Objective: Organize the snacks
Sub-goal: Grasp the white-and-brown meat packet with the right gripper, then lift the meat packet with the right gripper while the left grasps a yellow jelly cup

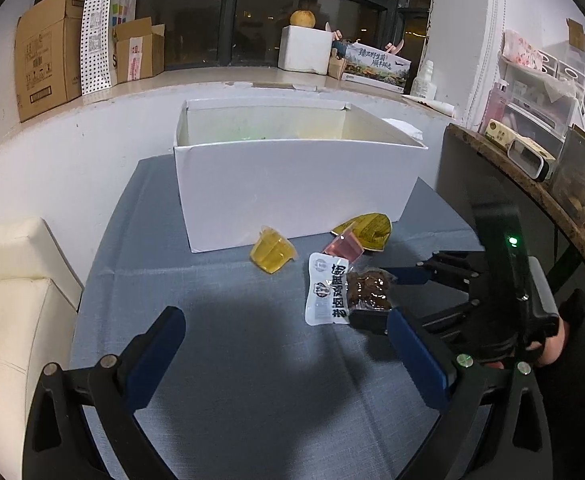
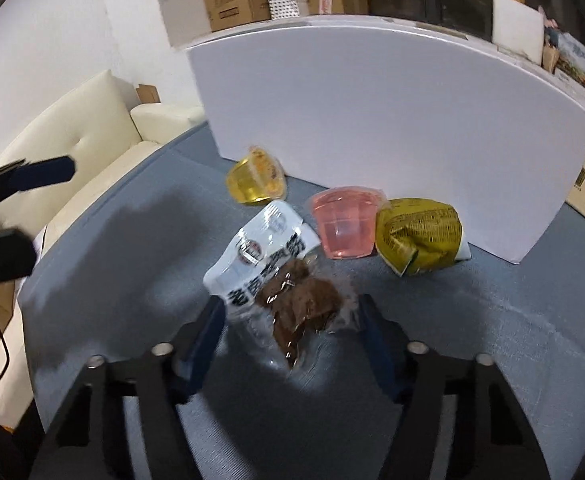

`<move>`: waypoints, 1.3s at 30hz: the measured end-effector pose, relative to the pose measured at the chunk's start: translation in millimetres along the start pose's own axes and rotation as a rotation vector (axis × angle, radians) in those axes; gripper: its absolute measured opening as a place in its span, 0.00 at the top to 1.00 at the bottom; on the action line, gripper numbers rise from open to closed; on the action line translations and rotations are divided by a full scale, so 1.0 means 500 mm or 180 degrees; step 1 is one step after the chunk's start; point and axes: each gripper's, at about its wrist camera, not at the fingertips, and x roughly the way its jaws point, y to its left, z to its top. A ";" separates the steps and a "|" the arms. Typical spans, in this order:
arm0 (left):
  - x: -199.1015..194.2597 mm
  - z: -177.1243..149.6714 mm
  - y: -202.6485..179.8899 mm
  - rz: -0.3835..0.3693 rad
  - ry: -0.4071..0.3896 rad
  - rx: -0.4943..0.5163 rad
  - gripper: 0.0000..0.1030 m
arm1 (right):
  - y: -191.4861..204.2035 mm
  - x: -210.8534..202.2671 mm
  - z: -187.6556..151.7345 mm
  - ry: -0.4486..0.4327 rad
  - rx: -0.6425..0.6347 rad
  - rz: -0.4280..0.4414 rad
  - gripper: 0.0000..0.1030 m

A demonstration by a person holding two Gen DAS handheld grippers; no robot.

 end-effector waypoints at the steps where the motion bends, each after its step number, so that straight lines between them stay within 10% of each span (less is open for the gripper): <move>1: 0.003 -0.001 -0.001 -0.0011 0.0011 -0.0011 0.00 | 0.001 -0.002 -0.003 -0.0016 0.0017 0.0029 0.41; 4: 0.008 -0.002 -0.002 -0.0011 0.0019 -0.0022 0.00 | 0.004 -0.019 -0.011 -0.0114 0.0036 0.0065 0.43; 6: 0.011 -0.002 -0.002 -0.0016 0.0030 -0.0022 0.00 | 0.005 -0.029 -0.016 -0.0147 0.0072 0.0107 0.67; 18: 0.035 0.009 -0.001 -0.0006 0.0066 0.0012 0.00 | 0.003 -0.082 -0.026 -0.0277 0.0058 0.0023 0.69; 34: 0.275 0.079 0.016 0.0240 0.0489 -0.0180 0.01 | -0.031 -0.199 -0.103 -0.0311 0.0337 -0.0136 0.69; 37: 0.296 0.078 0.009 0.0263 0.0507 -0.0094 0.12 | -0.039 -0.206 -0.115 -0.0303 0.0378 -0.0106 0.69; 39: 0.298 0.082 0.001 0.0371 0.0453 0.0009 0.40 | -0.041 -0.200 -0.116 -0.0300 0.0402 -0.0098 0.69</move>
